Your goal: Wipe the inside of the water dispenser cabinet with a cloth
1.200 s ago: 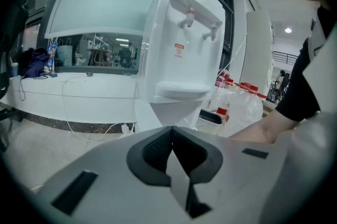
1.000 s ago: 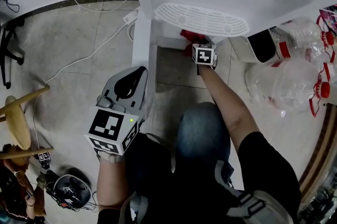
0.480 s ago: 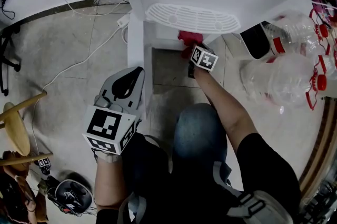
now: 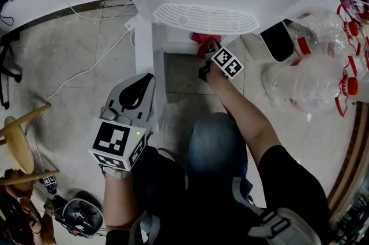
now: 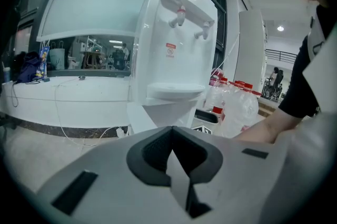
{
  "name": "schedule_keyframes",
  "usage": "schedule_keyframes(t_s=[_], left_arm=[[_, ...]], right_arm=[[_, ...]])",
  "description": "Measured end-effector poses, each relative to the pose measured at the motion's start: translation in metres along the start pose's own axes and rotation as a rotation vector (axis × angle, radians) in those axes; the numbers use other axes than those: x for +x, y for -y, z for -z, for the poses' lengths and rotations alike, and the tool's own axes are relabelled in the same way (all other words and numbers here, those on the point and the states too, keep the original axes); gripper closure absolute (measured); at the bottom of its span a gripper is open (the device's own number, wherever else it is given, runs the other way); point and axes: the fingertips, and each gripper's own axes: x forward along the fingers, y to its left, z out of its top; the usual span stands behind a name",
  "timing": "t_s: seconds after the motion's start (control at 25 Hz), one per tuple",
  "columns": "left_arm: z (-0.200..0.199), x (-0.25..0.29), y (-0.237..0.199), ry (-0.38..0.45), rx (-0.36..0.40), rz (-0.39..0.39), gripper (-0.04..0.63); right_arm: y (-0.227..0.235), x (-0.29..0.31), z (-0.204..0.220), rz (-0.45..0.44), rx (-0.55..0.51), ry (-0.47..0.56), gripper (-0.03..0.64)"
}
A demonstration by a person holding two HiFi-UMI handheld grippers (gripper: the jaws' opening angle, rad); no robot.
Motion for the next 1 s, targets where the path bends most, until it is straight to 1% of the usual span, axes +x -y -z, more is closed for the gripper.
schedule_keyframes(t_s=[0.24, 0.36, 0.56, 0.8, 1.0], left_arm=[[0.000, 0.000, 0.001, -0.004, 0.006, -0.001, 0.589], [0.001, 0.000, 0.002, -0.006, 0.012, -0.004, 0.588], [0.001, 0.001, 0.002, -0.008, 0.018, -0.008, 0.589], [0.000, 0.002, 0.006, -0.007, 0.017, 0.006, 0.588], [0.000, 0.003, 0.008, -0.009, 0.018, 0.017, 0.588]], right_arm=[[0.000, -0.003, -0.011, -0.041, 0.180, 0.081, 0.569], [-0.002, -0.006, -0.016, -0.064, 0.248, 0.116, 0.569], [-0.017, -0.013, -0.029, -0.120, 0.308, 0.171, 0.571], [-0.039, -0.028, -0.047, -0.171, 0.302, 0.212, 0.571], [-0.054, -0.041, -0.057, -0.218, 0.345, 0.236, 0.571]])
